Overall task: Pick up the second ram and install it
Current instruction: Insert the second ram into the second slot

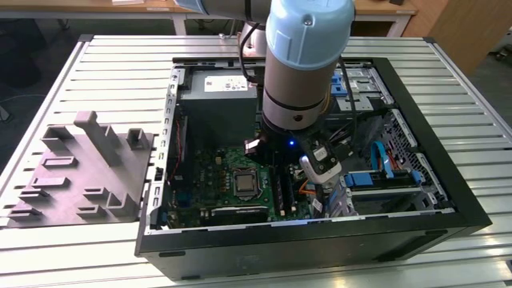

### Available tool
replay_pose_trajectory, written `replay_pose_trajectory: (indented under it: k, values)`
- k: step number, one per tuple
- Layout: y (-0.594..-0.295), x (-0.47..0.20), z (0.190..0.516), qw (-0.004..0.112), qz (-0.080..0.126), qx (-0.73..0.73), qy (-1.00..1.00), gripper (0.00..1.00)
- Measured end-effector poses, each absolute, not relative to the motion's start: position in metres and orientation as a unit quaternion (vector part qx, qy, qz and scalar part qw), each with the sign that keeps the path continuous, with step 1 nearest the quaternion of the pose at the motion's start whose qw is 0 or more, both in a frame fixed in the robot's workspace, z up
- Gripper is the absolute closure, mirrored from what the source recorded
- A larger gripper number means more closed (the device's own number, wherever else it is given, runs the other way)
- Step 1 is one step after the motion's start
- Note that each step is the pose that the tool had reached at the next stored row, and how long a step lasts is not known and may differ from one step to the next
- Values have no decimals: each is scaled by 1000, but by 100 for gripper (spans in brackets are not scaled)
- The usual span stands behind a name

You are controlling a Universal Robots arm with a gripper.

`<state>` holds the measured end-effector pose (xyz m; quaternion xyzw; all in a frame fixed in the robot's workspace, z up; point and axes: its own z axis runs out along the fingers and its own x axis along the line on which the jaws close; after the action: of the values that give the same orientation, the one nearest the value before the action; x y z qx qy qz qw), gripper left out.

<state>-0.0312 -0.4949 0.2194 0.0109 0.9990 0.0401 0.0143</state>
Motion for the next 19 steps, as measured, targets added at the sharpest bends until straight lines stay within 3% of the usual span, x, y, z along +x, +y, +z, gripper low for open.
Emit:
replay_pose_trajectory:
  k: [16, 18, 19]
  values:
    - [-495, -31, 225, 14, 32, 11, 999, 88]
    - [-495, -31, 225, 14, 32, 11, 999, 87]
    - [-495, -31, 225, 14, 32, 11, 999, 82]
